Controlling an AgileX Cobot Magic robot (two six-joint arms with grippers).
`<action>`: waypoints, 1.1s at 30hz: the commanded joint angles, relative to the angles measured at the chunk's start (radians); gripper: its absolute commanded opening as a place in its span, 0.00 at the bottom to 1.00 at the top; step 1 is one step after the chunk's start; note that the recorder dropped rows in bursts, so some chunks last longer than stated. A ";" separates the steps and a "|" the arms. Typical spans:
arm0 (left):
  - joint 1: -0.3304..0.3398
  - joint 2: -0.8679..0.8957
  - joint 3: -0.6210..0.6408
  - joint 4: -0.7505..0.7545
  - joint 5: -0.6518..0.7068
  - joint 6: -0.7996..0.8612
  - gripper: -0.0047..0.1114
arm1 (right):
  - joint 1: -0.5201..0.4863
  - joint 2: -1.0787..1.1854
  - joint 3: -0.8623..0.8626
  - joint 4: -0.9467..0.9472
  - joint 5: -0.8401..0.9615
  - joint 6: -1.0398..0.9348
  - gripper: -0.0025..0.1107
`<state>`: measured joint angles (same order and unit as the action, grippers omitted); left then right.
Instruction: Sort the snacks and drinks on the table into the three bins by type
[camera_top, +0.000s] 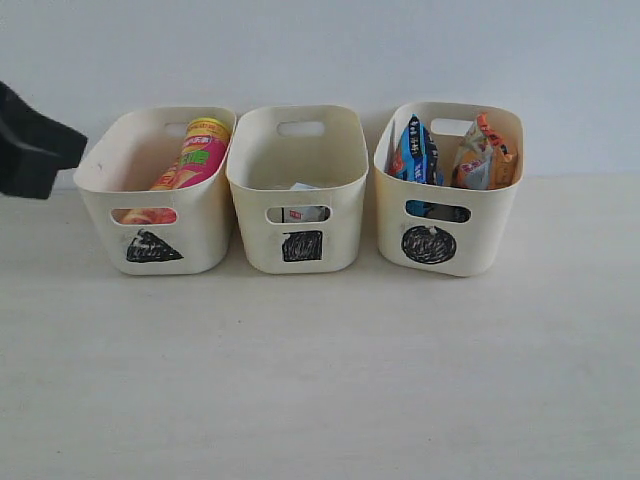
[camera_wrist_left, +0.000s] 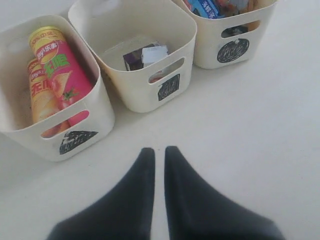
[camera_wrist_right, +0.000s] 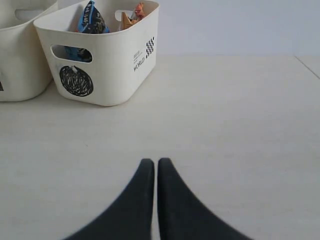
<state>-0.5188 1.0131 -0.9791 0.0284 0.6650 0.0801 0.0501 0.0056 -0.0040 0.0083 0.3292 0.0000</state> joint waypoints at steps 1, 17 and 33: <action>-0.002 -0.117 0.075 -0.028 0.016 -0.013 0.08 | 0.000 -0.006 0.004 0.001 -0.007 0.000 0.02; 0.000 -0.313 0.396 -0.048 -0.370 -0.040 0.08 | 0.000 -0.006 0.004 0.001 -0.007 0.000 0.02; 0.148 -0.614 0.720 -0.048 -0.561 -0.036 0.08 | 0.000 -0.006 0.004 0.001 -0.007 0.000 0.02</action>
<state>-0.4003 0.4386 -0.2958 -0.0117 0.1483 0.0439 0.0501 0.0056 -0.0040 0.0083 0.3292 0.0000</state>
